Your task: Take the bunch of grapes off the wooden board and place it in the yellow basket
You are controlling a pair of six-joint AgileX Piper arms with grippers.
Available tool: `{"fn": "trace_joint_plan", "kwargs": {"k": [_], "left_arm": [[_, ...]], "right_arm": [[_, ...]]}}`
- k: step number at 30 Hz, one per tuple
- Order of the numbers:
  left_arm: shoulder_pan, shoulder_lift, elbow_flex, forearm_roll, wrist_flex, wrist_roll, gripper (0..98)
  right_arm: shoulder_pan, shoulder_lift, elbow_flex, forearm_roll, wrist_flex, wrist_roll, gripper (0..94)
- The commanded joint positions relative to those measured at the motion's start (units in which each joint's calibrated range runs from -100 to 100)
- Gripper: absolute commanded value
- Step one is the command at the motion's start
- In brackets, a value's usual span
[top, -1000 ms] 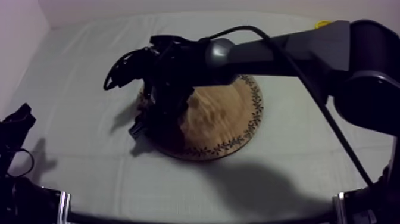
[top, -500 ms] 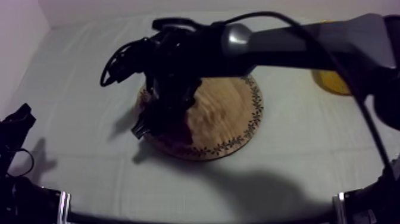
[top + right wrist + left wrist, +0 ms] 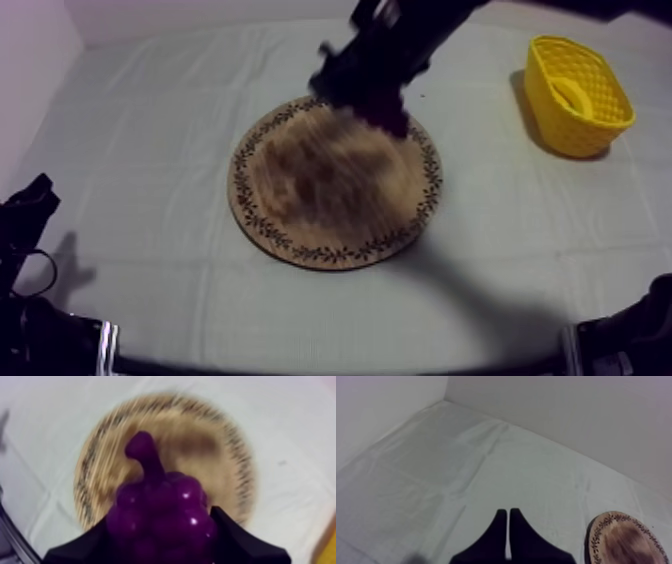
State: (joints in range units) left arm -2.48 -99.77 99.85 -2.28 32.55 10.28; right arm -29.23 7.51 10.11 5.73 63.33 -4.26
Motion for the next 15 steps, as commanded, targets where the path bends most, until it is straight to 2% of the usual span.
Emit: {"fn": "trace_joint_plan", "kwargs": {"k": [1, 15], "left_arm": [[0.0, 0.0, 0.0, 0.01, 0.0, 0.0, 0.0], [0.0, 0.0, 0.0, 0.01, 0.0, 0.0, 0.0]], "right_arm": [[5.3, -2.1, -1.1, -0.5, 0.6, 0.8, 14.6], [24.0, 5.3, -10.1, 0.3, 0.0, 2.9, 12.4]]}}
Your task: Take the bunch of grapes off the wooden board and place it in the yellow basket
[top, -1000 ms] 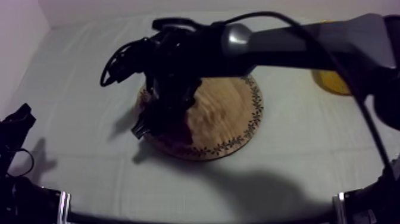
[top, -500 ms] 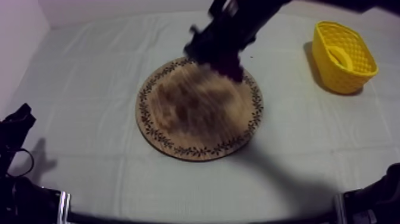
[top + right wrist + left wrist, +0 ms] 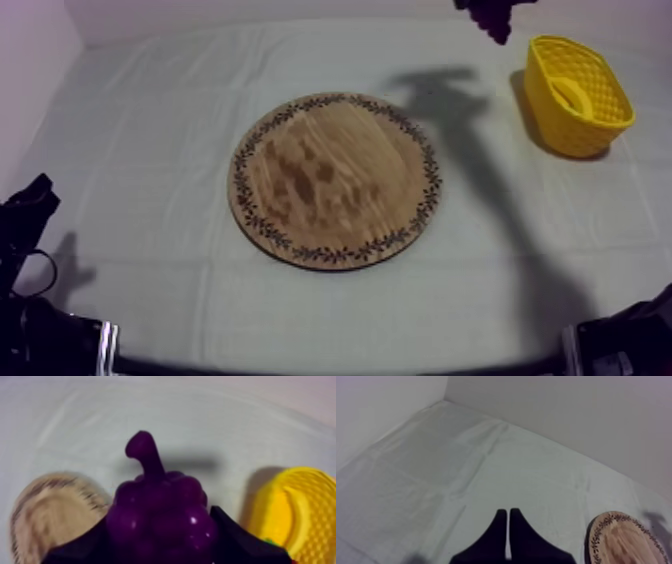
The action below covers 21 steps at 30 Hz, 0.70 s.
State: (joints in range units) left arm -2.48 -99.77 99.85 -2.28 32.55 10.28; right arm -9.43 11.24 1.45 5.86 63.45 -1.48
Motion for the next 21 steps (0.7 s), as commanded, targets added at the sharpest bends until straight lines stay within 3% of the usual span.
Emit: {"fn": "trace_joint_plan", "kwargs": {"k": [1, 14, 21], "left_arm": [[0.0, 0.0, 0.0, 0.01, 0.0, 0.0, 0.0], [0.0, 0.0, 0.0, 0.01, 0.0, 0.0, 0.0], [0.0, 0.0, 0.0, 0.01, 0.0, 0.0, 0.0]], "right_arm": [[5.4, 2.7, -2.6, 0.2, -0.1, 0.3, 12.3], [14.3, 15.3, -12.6, 2.7, 0.3, 0.0, 13.8], [15.4, 16.9, -10.1, 4.4, -1.5, -1.4, 30.8]]}}
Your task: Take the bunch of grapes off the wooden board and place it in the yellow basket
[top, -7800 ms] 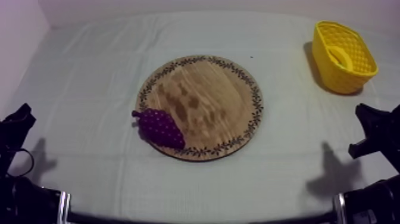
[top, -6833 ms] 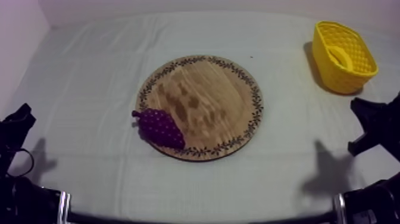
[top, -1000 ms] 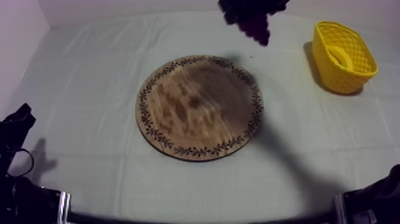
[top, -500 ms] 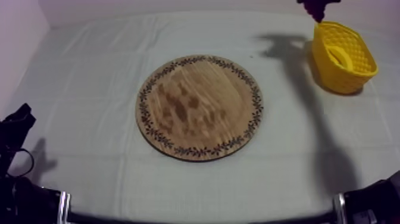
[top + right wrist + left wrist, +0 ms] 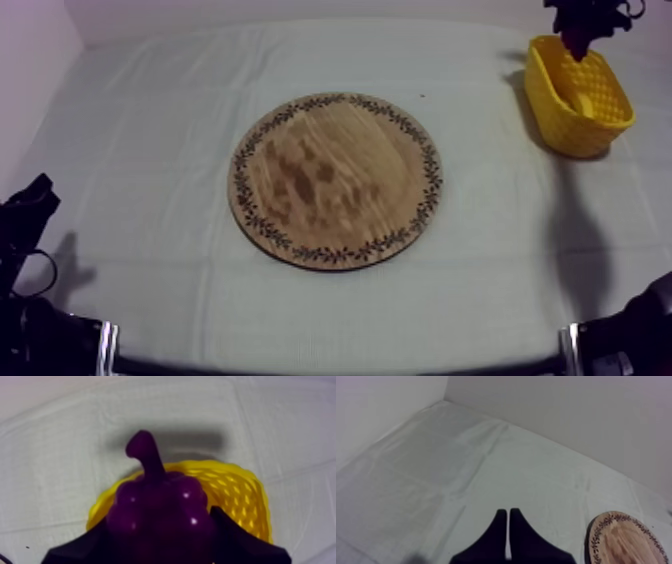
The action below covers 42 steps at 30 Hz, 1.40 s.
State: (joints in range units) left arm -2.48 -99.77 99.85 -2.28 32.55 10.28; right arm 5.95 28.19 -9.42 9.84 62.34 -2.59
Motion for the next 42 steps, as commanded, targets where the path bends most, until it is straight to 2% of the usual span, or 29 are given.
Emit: {"fn": "trace_joint_plan", "kwargs": {"k": [1, 5, 7, 10, 13, 16, 25, 27, 30, 32, 38, 42], "left_arm": [[0.0, 0.0, 0.0, 0.01, 0.0, 0.0, 0.0], [0.0, 0.0, 0.0, 0.01, 0.0, 0.0, 0.0], [0.0, 0.0, 0.0, 0.01, 0.0, 0.0, 0.0], [0.0, 0.0, 0.0, 0.01, 0.0, 0.0, 0.0], [0.0, 0.0, 0.0, 0.01, 0.0, 0.0, 0.0], [0.0, 0.0, 0.0, 0.01, 0.0, 0.0, 0.0], [0.0, 0.0, 0.0, 0.01, 0.0, 0.0, 0.0], [0.0, 0.0, 0.0, 0.01, 0.0, 0.0, 0.0], [0.0, 0.0, 0.0, 0.01, 0.0, 0.0, 0.0], [0.0, 0.0, 0.0, 0.01, 0.0, 0.0, 0.0], [0.0, 0.0, 0.0, 0.01, 0.0, 0.0, 0.0], [0.0, 0.0, 0.0, 0.01, 0.0, 0.0, 0.0]], "right_arm": [[0.0, -0.1, 1.5, 0.8, -0.9, -0.7, 34.5], [-0.1, -1.4, 6.0, 2.2, -3.1, -2.3, 58.5], [-0.2, -2.4, 8.5, 2.6, -4.2, -2.7, 67.2], [-0.4, -4.6, 11.8, 2.0, -5.5, -2.3, 72.9], [-1.0, -7.8, 14.6, 0.7, -6.5, -1.4, 72.7], [-1.9, -12.4, 17.1, -1.0, -6.9, -0.5, 67.7], [-6.8, -32.4, 25.1, -7.1, -7.0, 0.9, 44.6], [-8.0, -36.9, 28.0, -8.5, -7.6, 1.6, 36.9], [-9.4, -43.5, 33.6, -10.5, -9.5, 2.8, 20.1], [-9.9, -48.0, 38.5, -12.2, -11.6, 3.8, 13.3], [-9.3, -62.0, 56.5, -18.4, -19.3, 8.5, 4.5], [-9.1, -71.6, 69.3, -20.1, -23.5, 11.2, 1.6]]}}
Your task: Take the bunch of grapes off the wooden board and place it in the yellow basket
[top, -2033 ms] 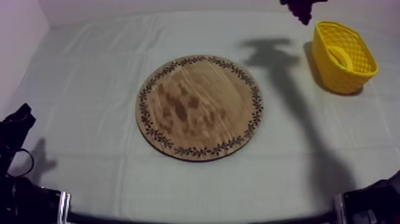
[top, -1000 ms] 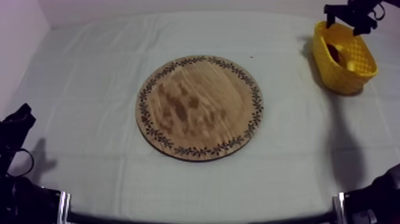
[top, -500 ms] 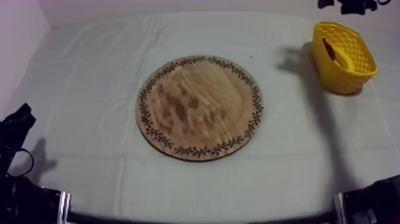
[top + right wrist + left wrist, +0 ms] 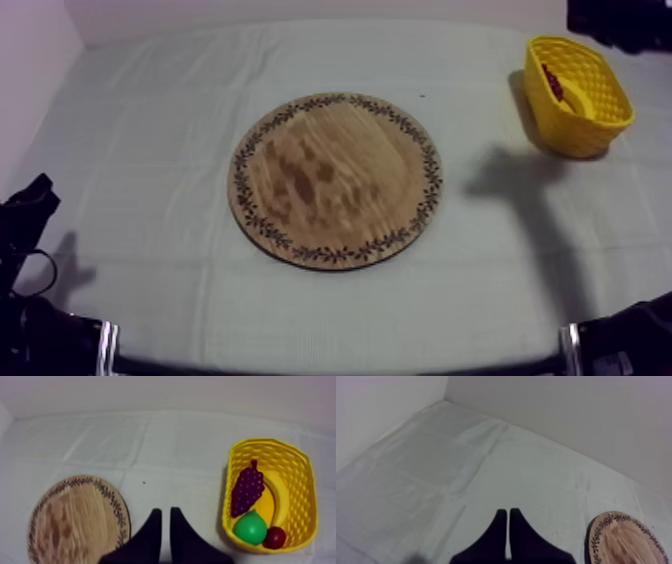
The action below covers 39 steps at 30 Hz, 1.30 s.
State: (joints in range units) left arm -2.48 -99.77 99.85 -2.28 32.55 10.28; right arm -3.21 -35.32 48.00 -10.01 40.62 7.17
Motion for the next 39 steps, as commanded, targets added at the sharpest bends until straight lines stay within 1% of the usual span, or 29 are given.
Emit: {"fn": "trace_joint_plan", "kwargs": {"k": [1, 4, 8, 11, 14, 19, 25, 28, 30, 32, 39], "left_arm": [[0.0, 0.0, 0.0, 0.01, 0.0, 0.0, 0.0], [0.0, 0.0, 0.0, 0.01, 0.0, 0.0, 0.0], [0.0, 0.0, 0.0, 0.01, 0.0, 0.0, 0.0], [0.0, 0.0, 0.0, 0.01, 0.0, 0.0, 0.0], [0.0, 0.0, 0.0, 0.01, 0.0, 0.0, 0.0], [0.0, 0.0, 0.0, 0.01, 0.0, 0.0, 0.0], [0.0, 0.0, 0.0, 0.01, 0.0, 0.0, 0.0], [0.0, 0.0, 0.0, 0.01, 0.0, 0.0, 0.0], [0.0, 0.0, 0.0, 0.01, 0.0, 0.0, 0.0], [0.0, 0.0, 0.0, 0.01, 0.0, 0.0, 0.0], [0.0, 0.0, 0.0, 0.01, 0.0, 0.0, 0.0]], "right_arm": [[0.0, -10.5, 15.1, -0.3, -2.5, 2.0, 1.3], [-0.1, -17.7, 23.8, 0.4, -3.8, 3.0, 0.9], [-0.8, -26.8, 33.5, 3.3, -3.9, 2.8, 0.8], [-1.0, -32.7, 38.7, 5.1, -2.4, 2.3, 0.7], [-0.9, -38.4, 42.6, 5.6, -0.8, 2.4, 0.7], [-1.0, -47.1, 48.1, 5.2, 0.4, 3.2, 0.6], [-1.5, -54.0, 50.1, 6.7, 1.0, -1.6, 0.5], [-2.1, -56.7, 50.2, 7.6, 1.1, -2.9, 0.5], [-2.1, -58.4, 50.6, 8.1, 0.5, -3.1, 0.5], [-2.1, -59.5, 51.2, 8.5, -1.0, -2.3, 0.5], [-1.5, -60.4, 51.7, 8.9, -2.4, 3.4, 0.5]]}}
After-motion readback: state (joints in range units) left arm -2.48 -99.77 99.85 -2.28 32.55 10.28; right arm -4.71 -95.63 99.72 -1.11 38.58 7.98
